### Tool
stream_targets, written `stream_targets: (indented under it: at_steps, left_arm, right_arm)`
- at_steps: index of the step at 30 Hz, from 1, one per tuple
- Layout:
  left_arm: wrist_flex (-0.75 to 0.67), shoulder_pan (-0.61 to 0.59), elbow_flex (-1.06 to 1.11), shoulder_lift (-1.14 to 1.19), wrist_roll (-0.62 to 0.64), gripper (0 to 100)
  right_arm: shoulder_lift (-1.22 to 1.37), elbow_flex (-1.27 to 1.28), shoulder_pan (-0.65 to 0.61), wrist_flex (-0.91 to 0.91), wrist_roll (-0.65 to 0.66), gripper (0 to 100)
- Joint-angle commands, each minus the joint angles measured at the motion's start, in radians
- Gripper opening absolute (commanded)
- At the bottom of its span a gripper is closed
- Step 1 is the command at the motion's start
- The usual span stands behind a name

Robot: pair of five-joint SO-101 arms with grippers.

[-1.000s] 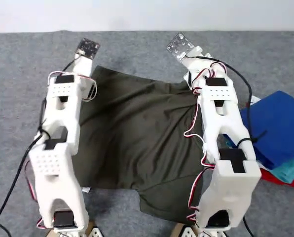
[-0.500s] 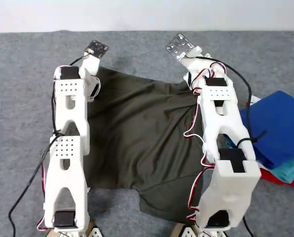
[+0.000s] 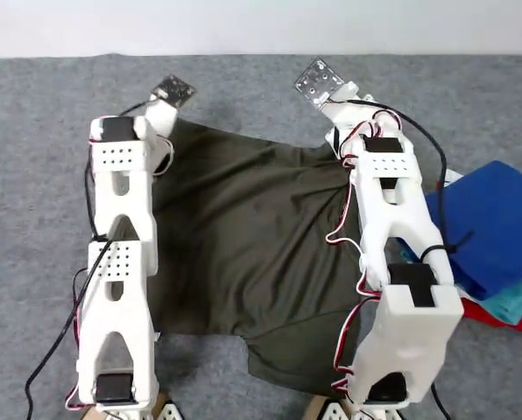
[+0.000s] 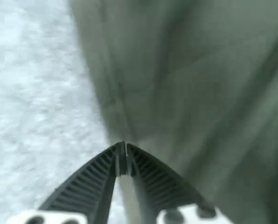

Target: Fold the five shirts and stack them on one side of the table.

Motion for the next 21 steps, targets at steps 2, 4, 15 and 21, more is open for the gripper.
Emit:
stream_targets:
  at_steps: [2,4,15,21]
  left_arm:
    - [0.029,-0.002,-0.077,-0.152,-0.008,0]
    - [0.029,-0.002,-0.058,-0.195,-0.008,0]
    - [-0.092,0.005,0.082,-0.077,0.224,14]
    - [-0.1,-0.008,0.081,-0.025,0.307,19]
  right_arm:
    - [-0.148,-0.021,-0.008,0.01,0.005,1.0]
    - [-0.179,-0.026,-0.016,0.044,0.005,1.0]
    - [-0.185,-0.021,-0.058,0.124,0.008,1.0]
    - [-0.151,-0.021,-0.058,0.124,0.008,1.0]
